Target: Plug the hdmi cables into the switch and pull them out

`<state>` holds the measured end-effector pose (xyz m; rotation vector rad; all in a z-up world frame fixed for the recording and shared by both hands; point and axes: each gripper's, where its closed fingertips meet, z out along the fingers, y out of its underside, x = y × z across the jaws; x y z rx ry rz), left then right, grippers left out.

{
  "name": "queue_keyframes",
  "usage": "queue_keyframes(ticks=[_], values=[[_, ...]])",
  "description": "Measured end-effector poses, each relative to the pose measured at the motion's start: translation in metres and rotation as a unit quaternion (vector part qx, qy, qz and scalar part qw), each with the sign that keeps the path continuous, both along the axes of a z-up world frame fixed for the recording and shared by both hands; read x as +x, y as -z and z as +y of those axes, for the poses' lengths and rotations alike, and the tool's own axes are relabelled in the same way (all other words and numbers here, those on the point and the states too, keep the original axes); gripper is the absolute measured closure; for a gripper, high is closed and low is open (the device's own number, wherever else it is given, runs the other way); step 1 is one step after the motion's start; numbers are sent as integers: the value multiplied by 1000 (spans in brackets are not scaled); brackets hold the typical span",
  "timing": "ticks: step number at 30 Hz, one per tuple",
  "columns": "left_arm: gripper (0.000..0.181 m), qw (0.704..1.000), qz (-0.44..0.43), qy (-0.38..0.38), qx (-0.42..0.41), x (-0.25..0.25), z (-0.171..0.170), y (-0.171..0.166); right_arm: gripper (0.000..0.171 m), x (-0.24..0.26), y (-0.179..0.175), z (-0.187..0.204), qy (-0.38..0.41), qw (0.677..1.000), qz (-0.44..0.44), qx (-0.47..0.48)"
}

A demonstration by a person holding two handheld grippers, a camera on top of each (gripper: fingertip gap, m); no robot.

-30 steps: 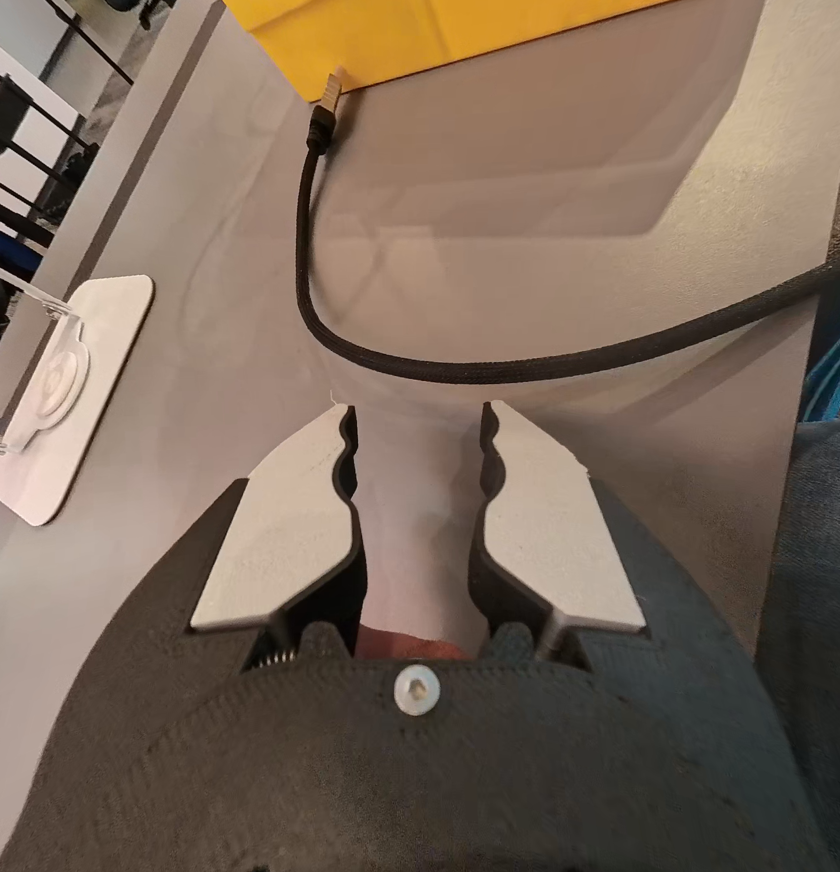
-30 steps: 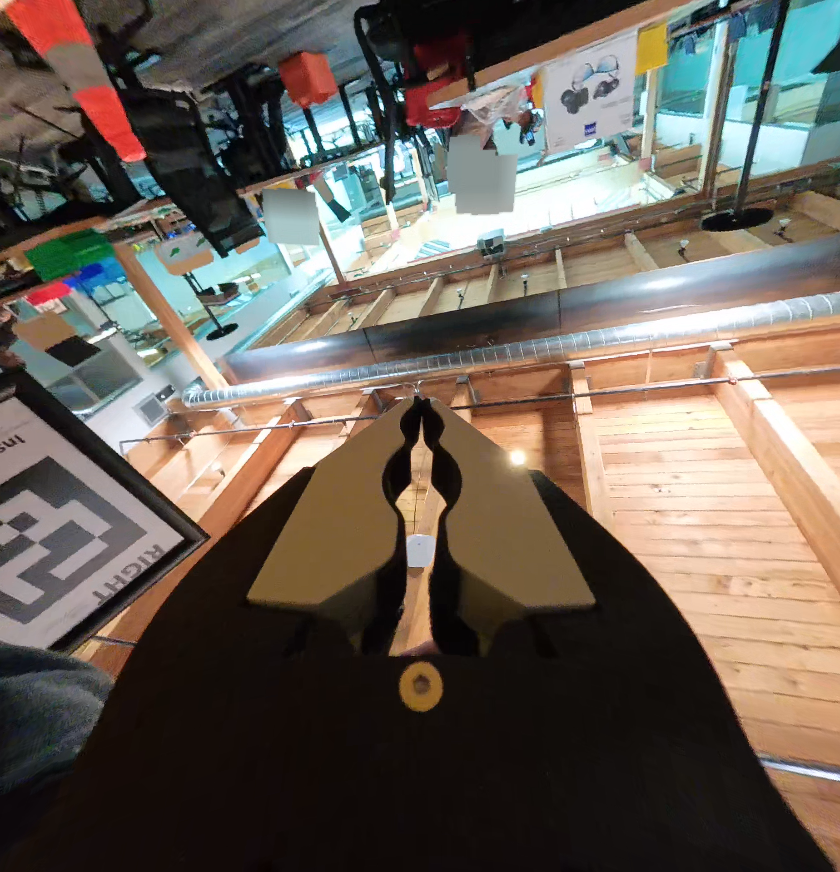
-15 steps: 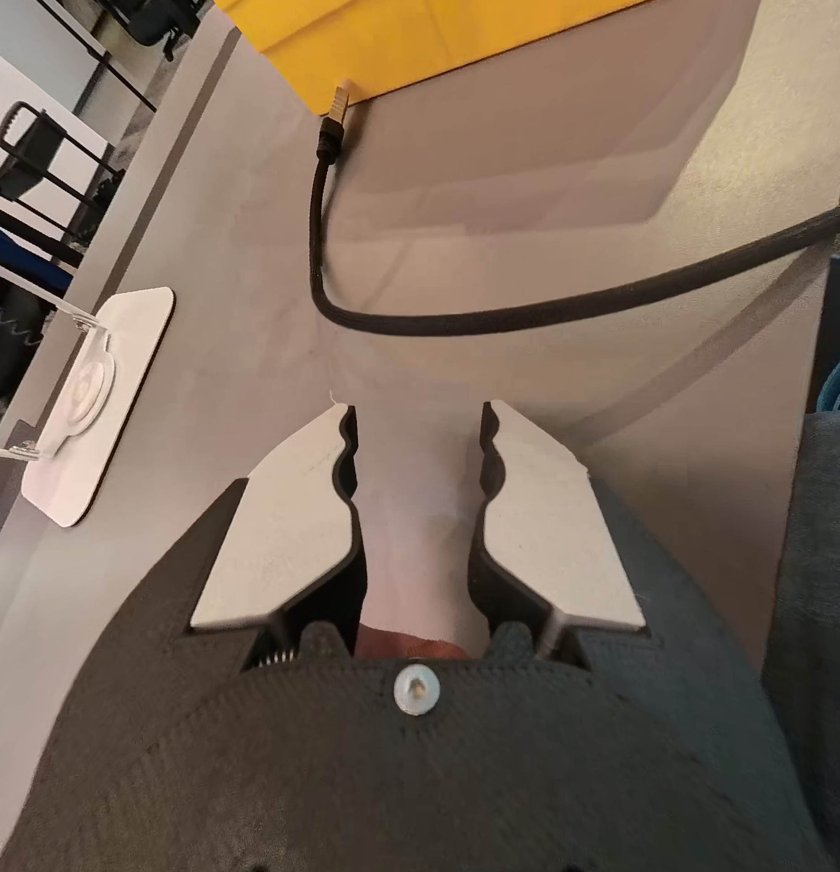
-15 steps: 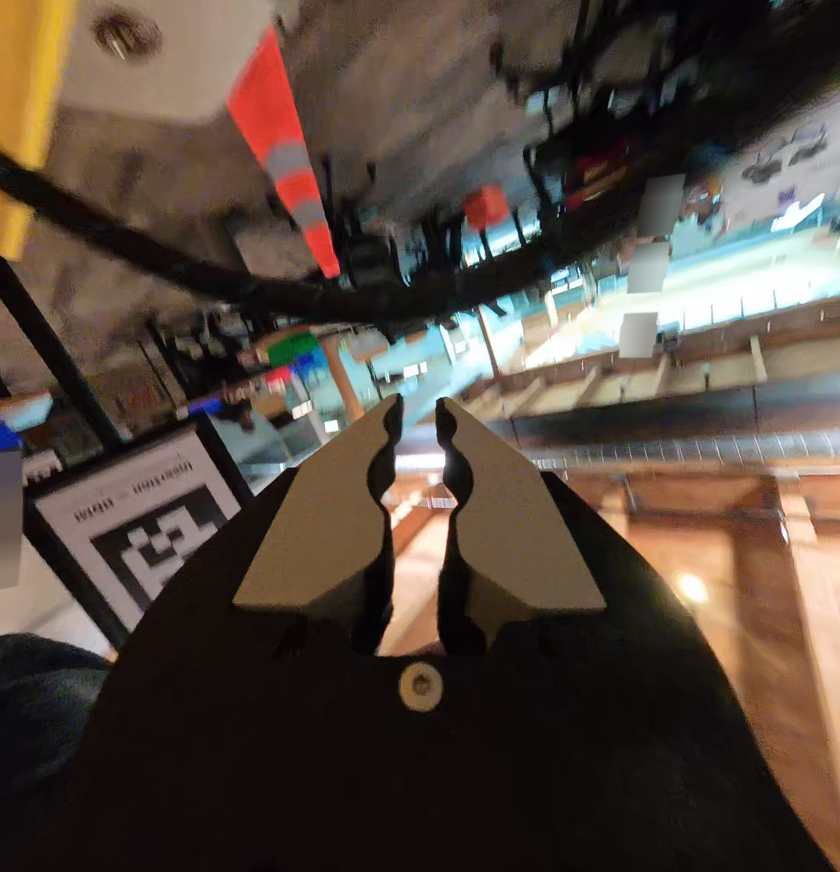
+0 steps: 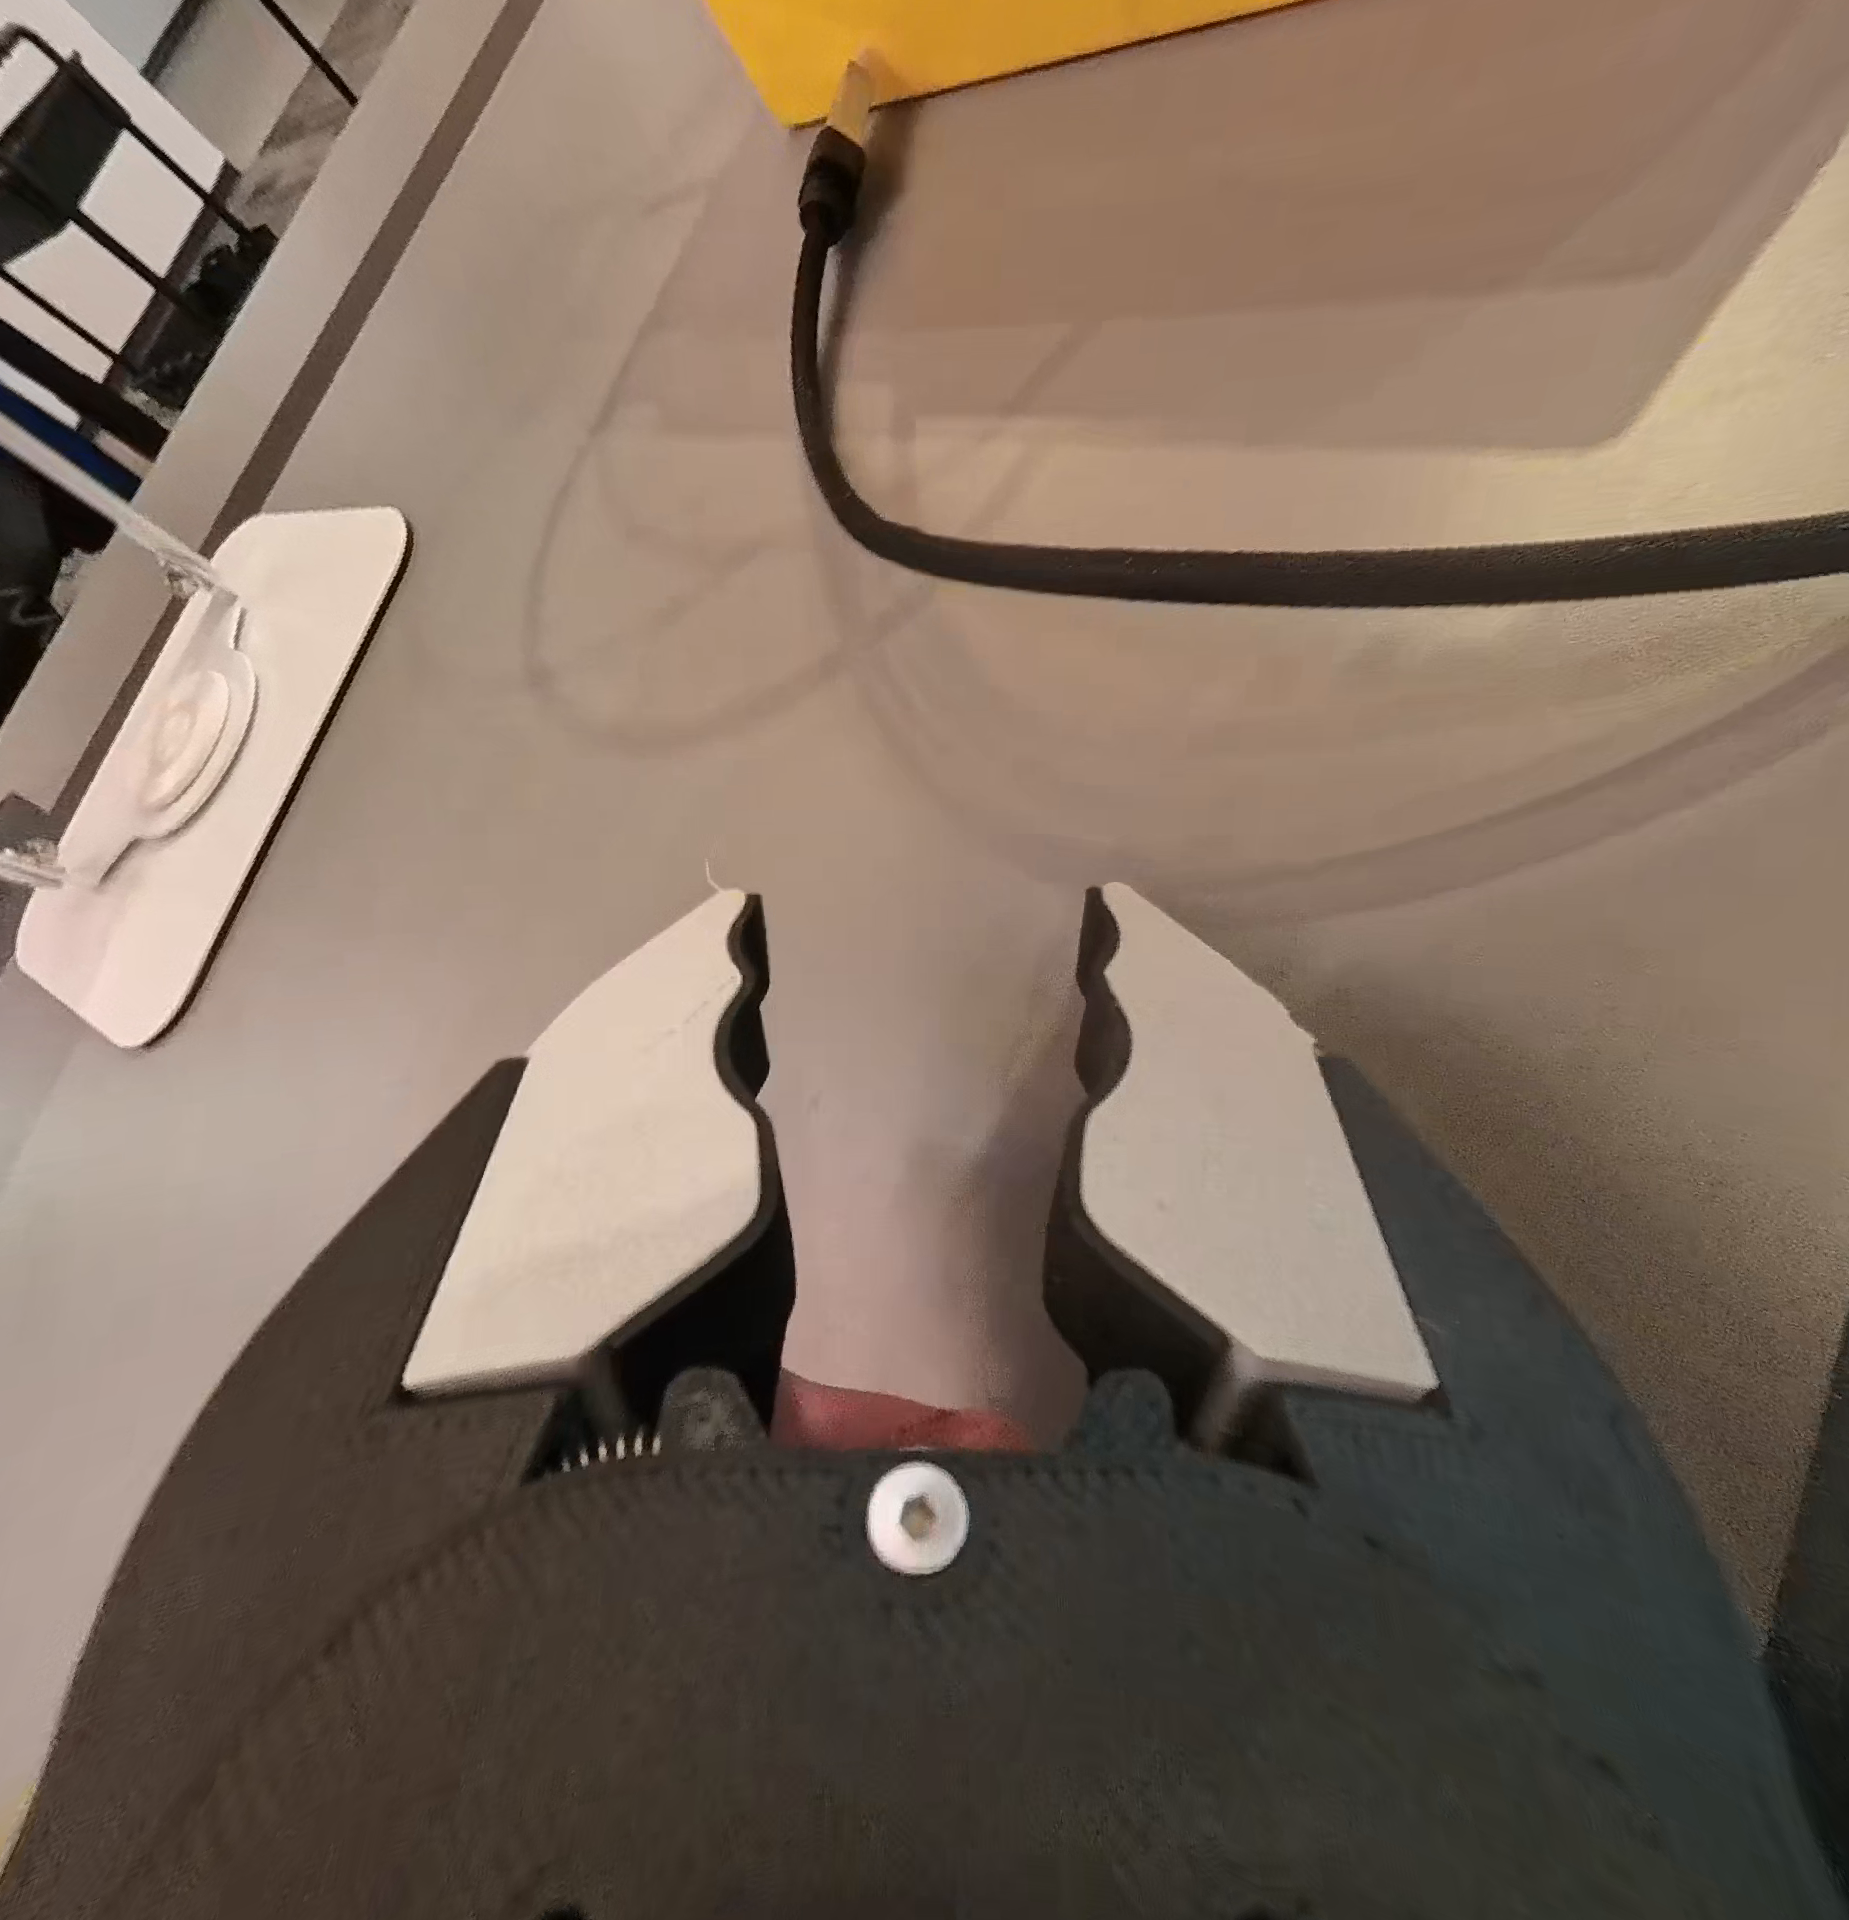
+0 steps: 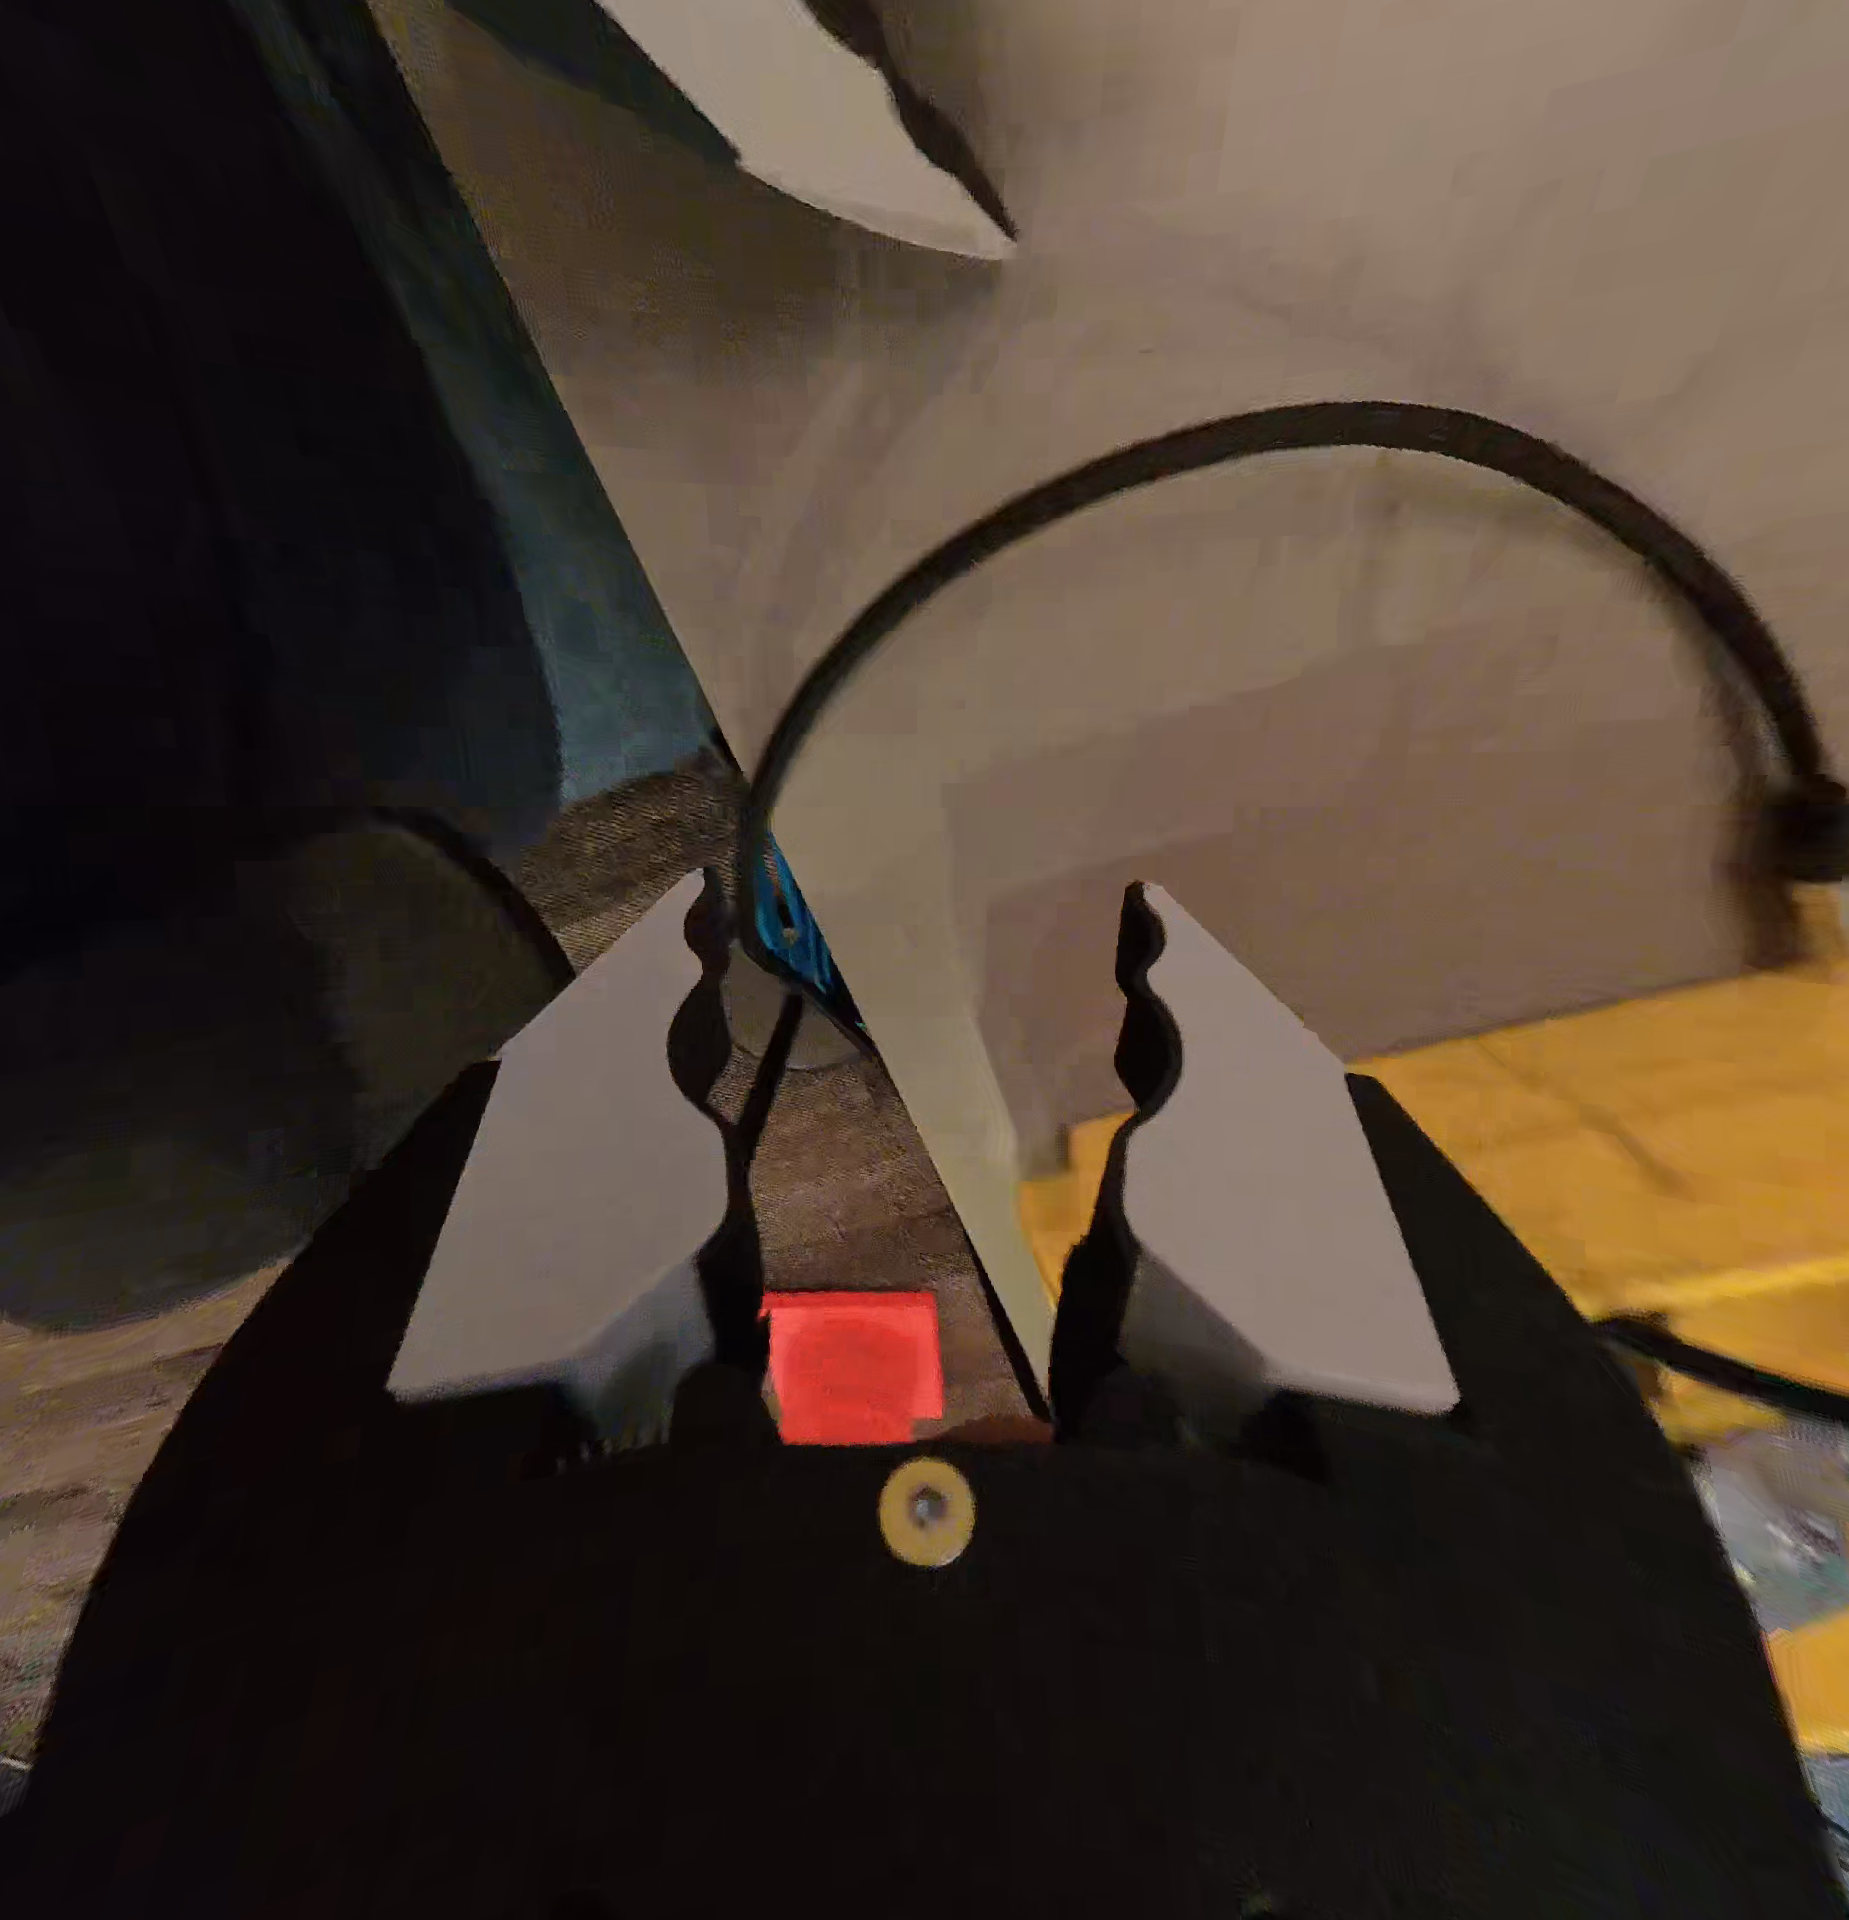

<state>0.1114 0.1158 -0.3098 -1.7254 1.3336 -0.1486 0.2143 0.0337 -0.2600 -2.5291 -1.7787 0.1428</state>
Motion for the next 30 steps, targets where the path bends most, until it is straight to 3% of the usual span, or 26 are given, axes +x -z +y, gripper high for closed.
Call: queue_keyframes(ticks=[4, 7, 12, 16, 21, 27, 30], values=[[124, 1000, -2, -16, -4, -8, 3, 0, 99, -33, 59, -17, 49, 996, 52, -57], [125, 1000, 1, -19, 3, -9, 3, 0, 151, -40, 64, -5, 58, 995, 70, -44], [124, 1000, -2, -22, 1, -10, 4, -1, 162, -50, 51, -4, 38, 991, 125, -41], [125, 1000, 1, -19, 6, -10, 3, 0, 166, -38, -18, 21, 48, 982, 180, 31], [124, 1000, 0, -20, 4, -10, 3, 0, 166, -18, -150, 60, 46, 958, 245, 141], [125, 1000, 1, -20, 7, -10, 4, 0, 167, 18, -313, 119, 45, 921, 257, 290], [125, 1000, 1, -21, 5, -10, 4, 0, 167, 35, -369, 147, 59, 907, 258, 328]])
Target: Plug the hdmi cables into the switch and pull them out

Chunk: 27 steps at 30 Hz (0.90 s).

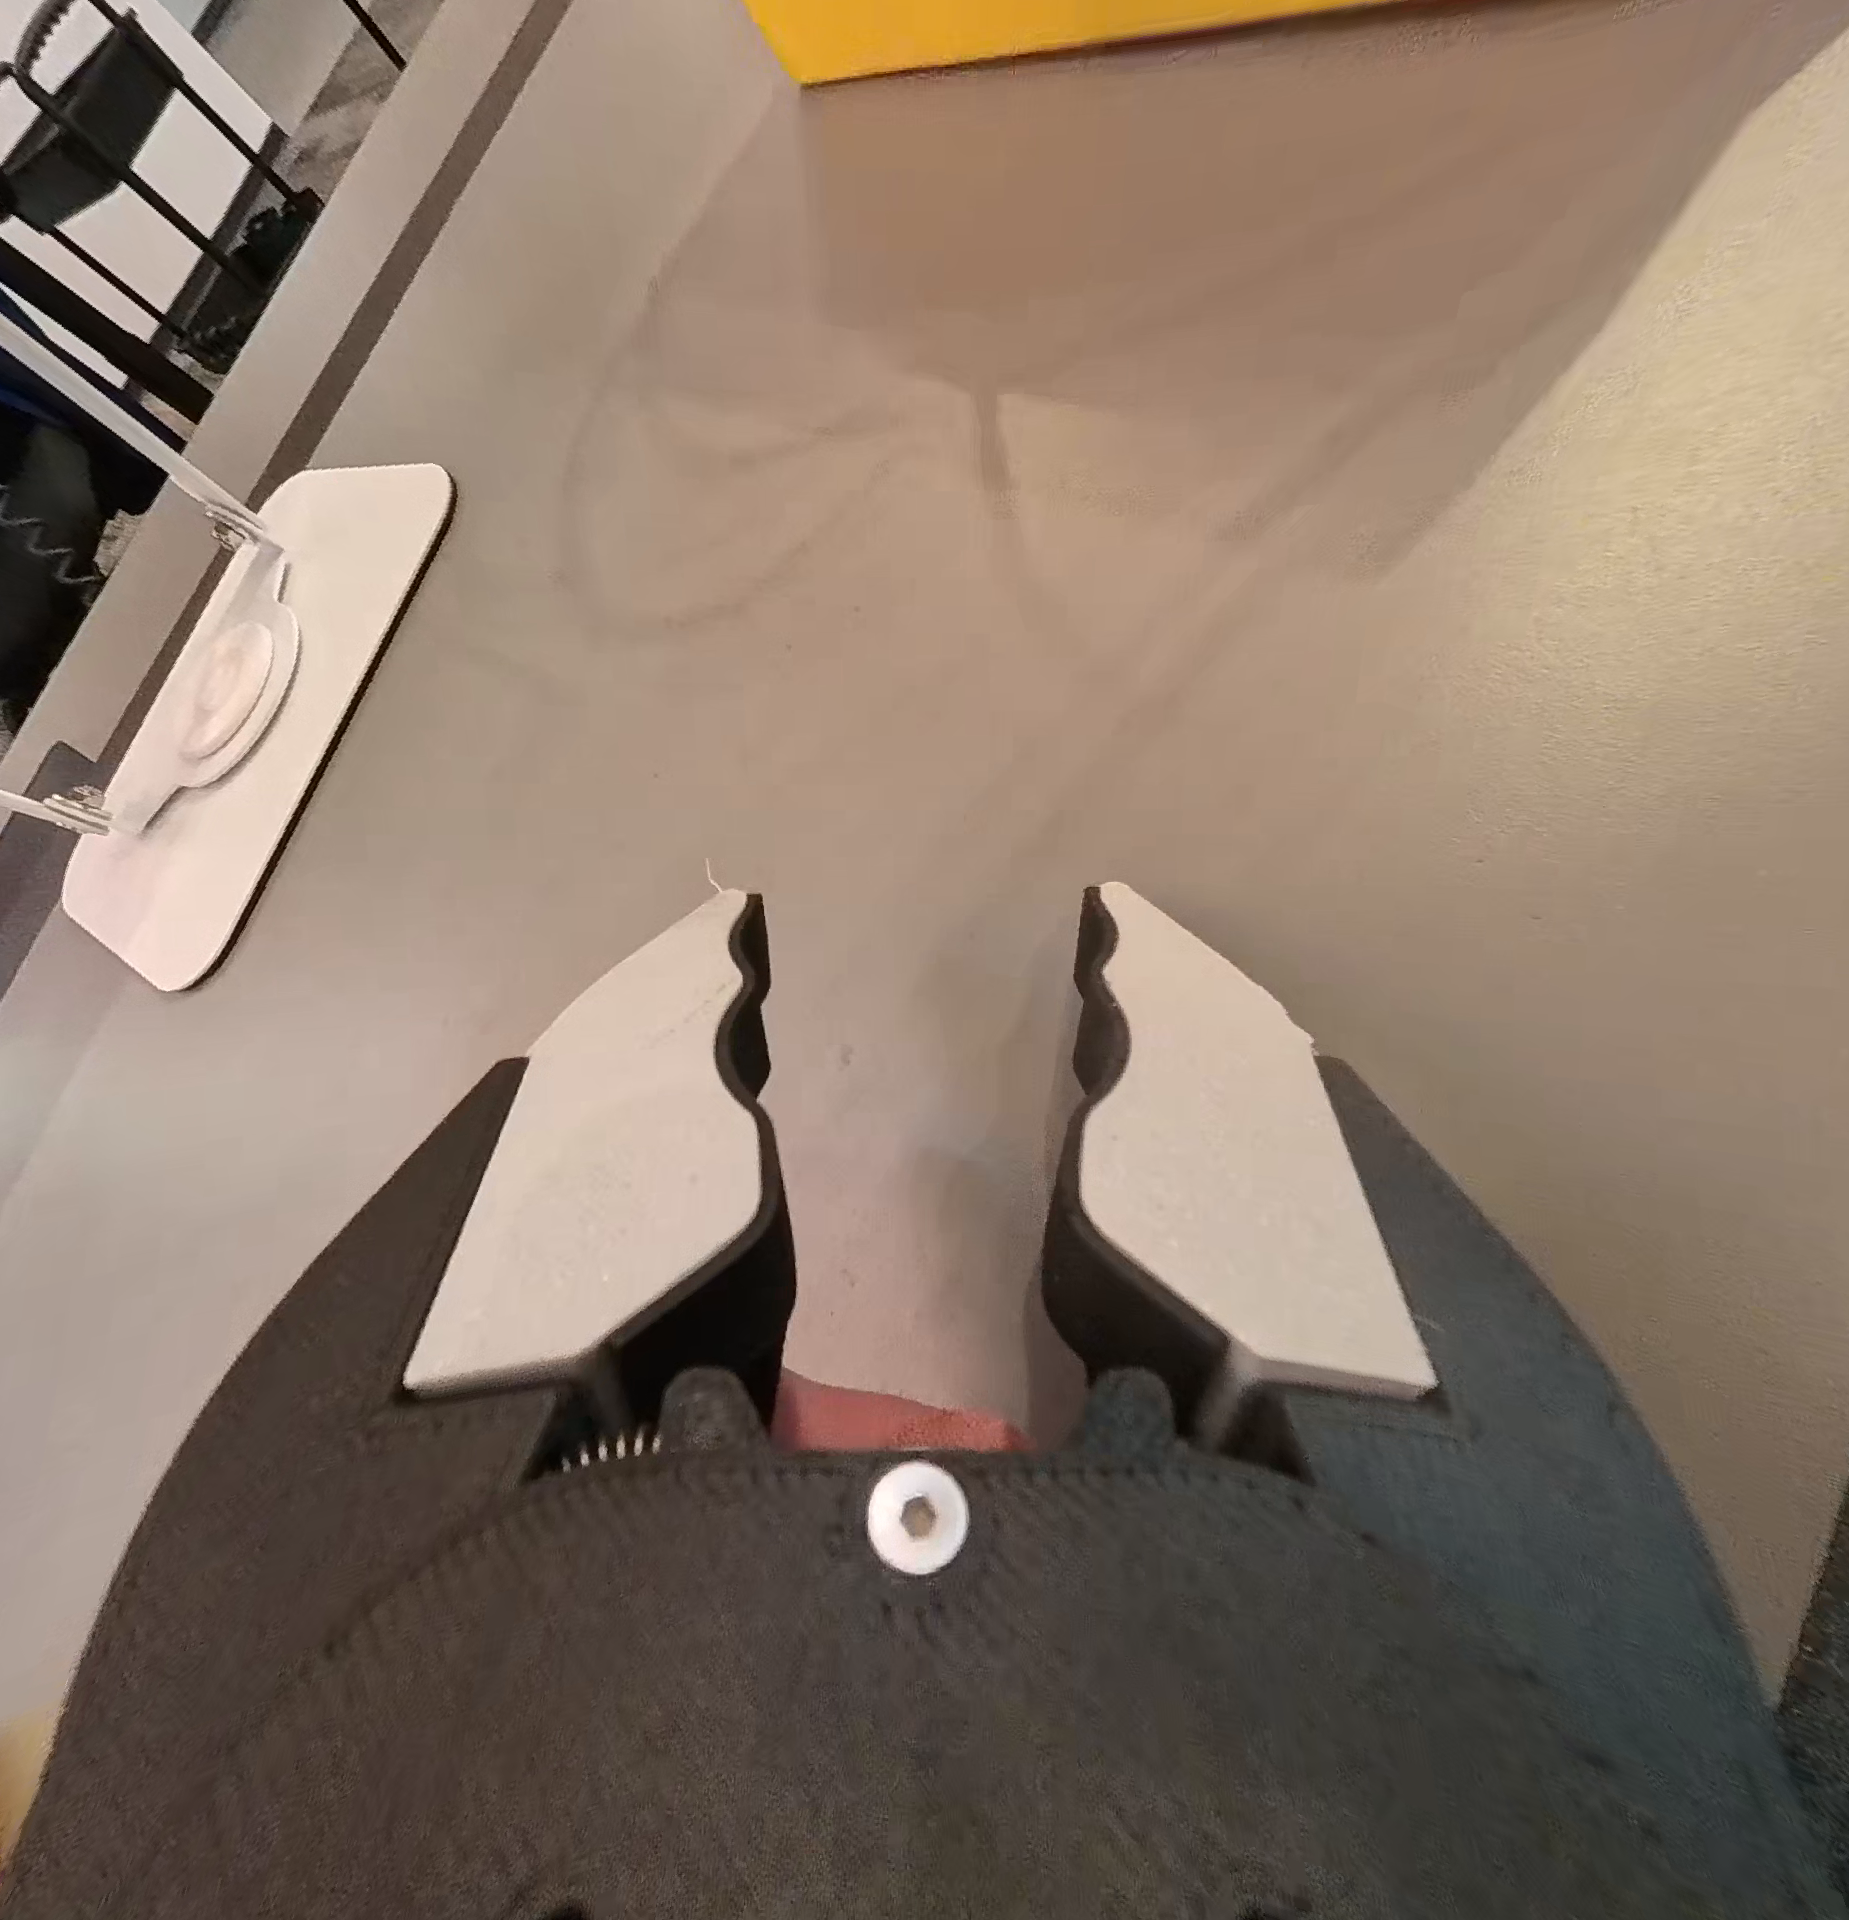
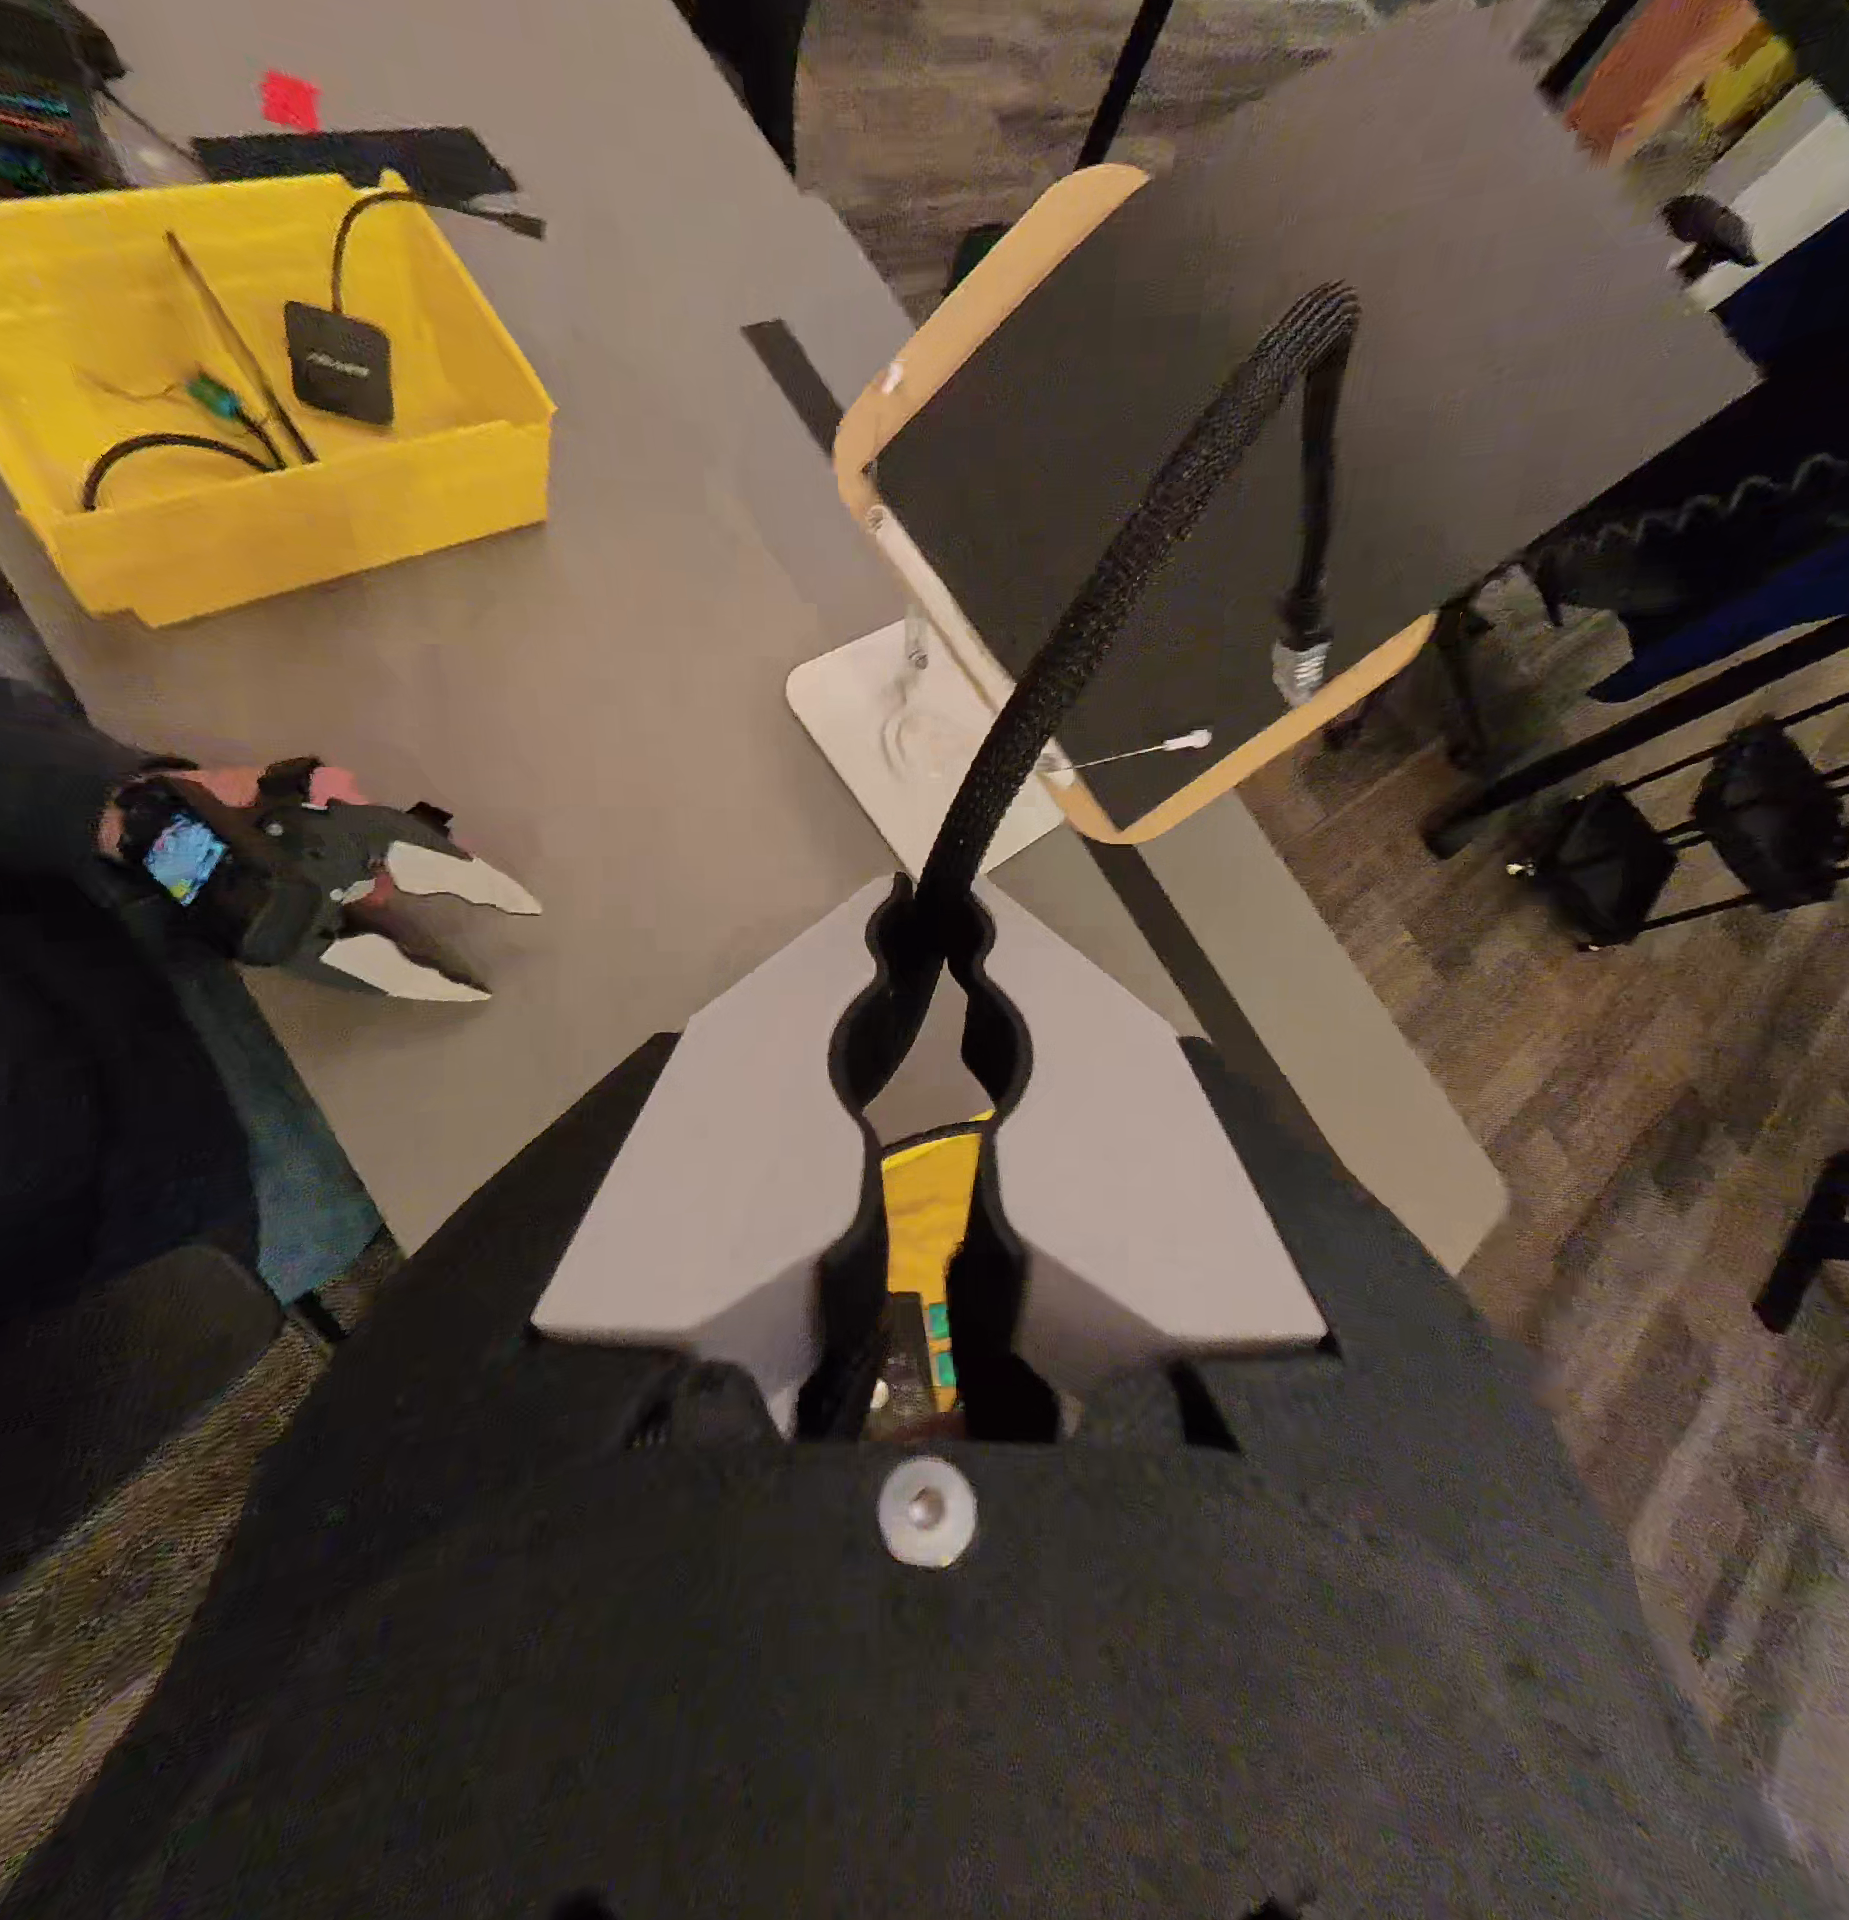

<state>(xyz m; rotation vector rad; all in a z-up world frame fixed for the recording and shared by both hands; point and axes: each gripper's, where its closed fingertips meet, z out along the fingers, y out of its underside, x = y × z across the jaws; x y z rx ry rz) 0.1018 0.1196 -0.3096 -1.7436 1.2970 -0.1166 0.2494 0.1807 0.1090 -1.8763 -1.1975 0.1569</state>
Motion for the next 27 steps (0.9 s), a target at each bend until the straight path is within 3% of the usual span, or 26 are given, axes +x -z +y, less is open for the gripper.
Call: queue_keyframes(ticks=[4, 8, 11, 16, 20, 27], values=[[126, 1000, 0, 0, -2, 0, 0, 0, 167, 3, -29, 23, 1, 1000, 27, 7], [126, 1000, 0, 1, -3, 0, 0, 1, 166, -24, -4, 14, -52, 996, 56, -49], [127, 1000, 0, 2, -5, 0, 0, 1, 167, -52, -5, -3, -117, 985, 101, -71], [127, 1000, 0, 2, -7, 0, 0, 1, 166, -79, -49, -5, -167, 972, 166, -19], [127, 1000, -1, 1, -8, 0, 0, 1, 167, -52, -91, 32, -102, 975, 183, 76], [128, 1000, 0, 4, -6, 0, -1, 1, 167, 78, -176, 118, 95, 950, 192, 229]])
